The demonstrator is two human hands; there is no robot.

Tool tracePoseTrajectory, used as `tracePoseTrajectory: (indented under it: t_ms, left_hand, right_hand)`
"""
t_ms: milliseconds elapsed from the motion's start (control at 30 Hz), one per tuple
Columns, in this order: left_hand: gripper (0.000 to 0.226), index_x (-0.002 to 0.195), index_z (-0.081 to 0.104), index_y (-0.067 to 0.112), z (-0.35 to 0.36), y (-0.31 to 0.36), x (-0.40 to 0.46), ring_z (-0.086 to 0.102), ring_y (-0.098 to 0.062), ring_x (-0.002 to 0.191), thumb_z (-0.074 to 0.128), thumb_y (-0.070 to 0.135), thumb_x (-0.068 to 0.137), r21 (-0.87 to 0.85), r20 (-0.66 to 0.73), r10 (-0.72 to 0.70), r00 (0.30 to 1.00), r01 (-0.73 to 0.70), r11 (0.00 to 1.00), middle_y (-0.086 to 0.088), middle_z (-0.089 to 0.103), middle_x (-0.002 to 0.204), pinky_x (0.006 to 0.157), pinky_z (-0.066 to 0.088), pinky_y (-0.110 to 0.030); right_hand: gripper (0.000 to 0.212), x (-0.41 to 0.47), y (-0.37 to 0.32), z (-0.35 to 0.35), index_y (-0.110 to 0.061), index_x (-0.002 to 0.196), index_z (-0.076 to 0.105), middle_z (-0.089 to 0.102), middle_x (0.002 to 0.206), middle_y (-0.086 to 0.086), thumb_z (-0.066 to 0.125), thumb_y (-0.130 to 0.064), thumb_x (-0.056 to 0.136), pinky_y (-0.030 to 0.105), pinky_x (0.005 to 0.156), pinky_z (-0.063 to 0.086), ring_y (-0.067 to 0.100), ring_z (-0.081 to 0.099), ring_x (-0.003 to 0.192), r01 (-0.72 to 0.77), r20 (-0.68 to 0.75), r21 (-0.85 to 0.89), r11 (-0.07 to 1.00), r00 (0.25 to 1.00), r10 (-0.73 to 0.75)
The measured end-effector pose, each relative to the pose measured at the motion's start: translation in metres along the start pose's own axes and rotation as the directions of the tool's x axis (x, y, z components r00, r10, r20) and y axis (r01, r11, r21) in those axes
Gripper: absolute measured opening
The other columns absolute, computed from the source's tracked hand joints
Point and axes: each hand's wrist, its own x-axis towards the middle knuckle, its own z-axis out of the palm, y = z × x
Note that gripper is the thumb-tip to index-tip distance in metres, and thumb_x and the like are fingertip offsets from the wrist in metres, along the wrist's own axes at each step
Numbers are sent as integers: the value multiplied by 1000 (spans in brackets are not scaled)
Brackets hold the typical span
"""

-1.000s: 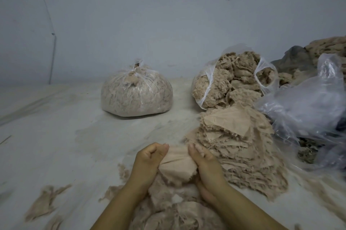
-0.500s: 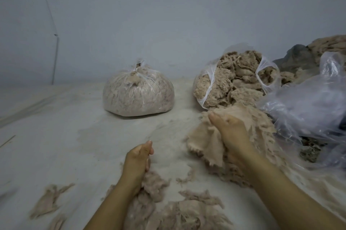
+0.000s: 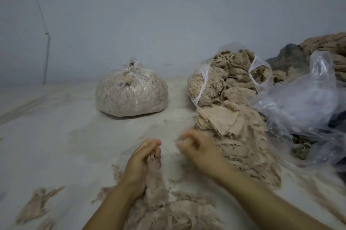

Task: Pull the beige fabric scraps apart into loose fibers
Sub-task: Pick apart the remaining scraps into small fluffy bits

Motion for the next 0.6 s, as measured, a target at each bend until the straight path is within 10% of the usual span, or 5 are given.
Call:
tracePoseTrajectory:
  t_ms: [167,433,600]
  left_hand:
    - [23,79,48,7,4,7,-3,41,-12,51,34,-8,69,-352,63,34,997,-9,936,-6,50,66,44,41,-22]
    - [32,81,55,7,-3,0,5,55,-13,60,32,-15,89,92,-245,55,968,-33,995,-5,60,70,54,49,-21]
    - [12,90,69,11,-2,-9,-2,65,-26,73,64,20,85,271,-68,-120,990,134,953,-15,70,85,66,54,-34]
  right_hand:
    - [14,-22,8,53,-17,86,57,55,79,-5,68,-24,88,13,69,42,2,53,72,-183,429,285,941,902,46]
    - [24,-24,15,44,-14,73,52,51,64,1,71,-21,86,23,56,42,12,49,60,-129,136,459,879,988,75]
    - [16,-26,16,42,-12,77,61,62,68,-2,75,-19,81,24,62,48,12,59,65,-62,77,462,885,997,30]
